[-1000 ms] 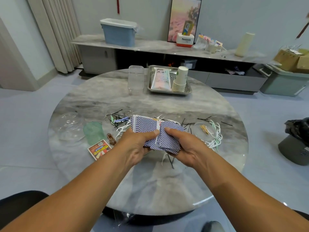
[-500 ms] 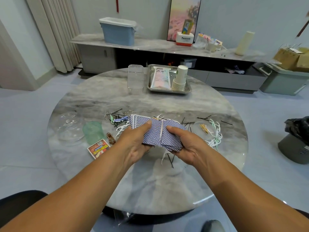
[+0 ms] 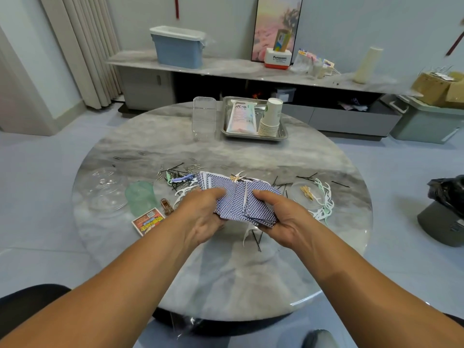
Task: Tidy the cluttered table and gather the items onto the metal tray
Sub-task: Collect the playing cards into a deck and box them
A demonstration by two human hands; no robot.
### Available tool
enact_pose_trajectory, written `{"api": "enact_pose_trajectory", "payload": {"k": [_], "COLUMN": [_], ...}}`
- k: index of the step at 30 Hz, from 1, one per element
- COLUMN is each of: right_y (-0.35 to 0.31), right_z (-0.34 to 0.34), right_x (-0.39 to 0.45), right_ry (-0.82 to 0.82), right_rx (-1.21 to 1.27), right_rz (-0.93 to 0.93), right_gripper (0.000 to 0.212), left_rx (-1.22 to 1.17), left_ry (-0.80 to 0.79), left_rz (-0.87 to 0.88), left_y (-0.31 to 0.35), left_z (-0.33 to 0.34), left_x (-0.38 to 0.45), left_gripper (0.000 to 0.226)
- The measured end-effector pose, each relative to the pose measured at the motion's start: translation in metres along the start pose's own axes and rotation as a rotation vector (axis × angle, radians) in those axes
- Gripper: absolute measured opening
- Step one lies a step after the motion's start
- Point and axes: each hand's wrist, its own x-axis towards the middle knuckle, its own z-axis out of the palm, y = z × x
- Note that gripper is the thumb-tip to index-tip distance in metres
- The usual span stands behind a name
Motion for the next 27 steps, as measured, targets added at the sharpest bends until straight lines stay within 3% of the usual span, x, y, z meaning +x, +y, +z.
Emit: {"api": "enact_pose_trajectory", "payload": {"k": [5,9,14,20,27], "right_y": [0.004,0.001,-0.002,-0.009,-0.003], "right_z": [0.005,0.002,-0.002,-0.008,0.005], "right_x": [-0.002,0.002,0.006,0.011,0.0], "right_ry": [-0.131,-0.035,0.06,0.149,-0.016], "right_rx": [-0.032,0.049,0.105,0.169,0.143], "right_rz": [-0.005,-0.04,-0.066,-0.155,-0.105], "right_gripper": [0.035,0.034,0.03,0.035,0.032], "left_rx": [0.107,-0.013,-0.002,0.004,0.013], "left_ry": [-0.026,0.003,0.088,0.177,0.113], "left_rz": [0.088,0.034,0.114,0.208,0.188], "left_y": [-0.007,-0.004,-0.001,0.002,-0.001], "left_z": [-0.001,-0.003,-0.009,-0.014,-0.006], "left_x": [0.0,0.003,0.01,0.016,0.009], "left_gripper": [0.036,0.028,0.04,0.036,0.044]}}
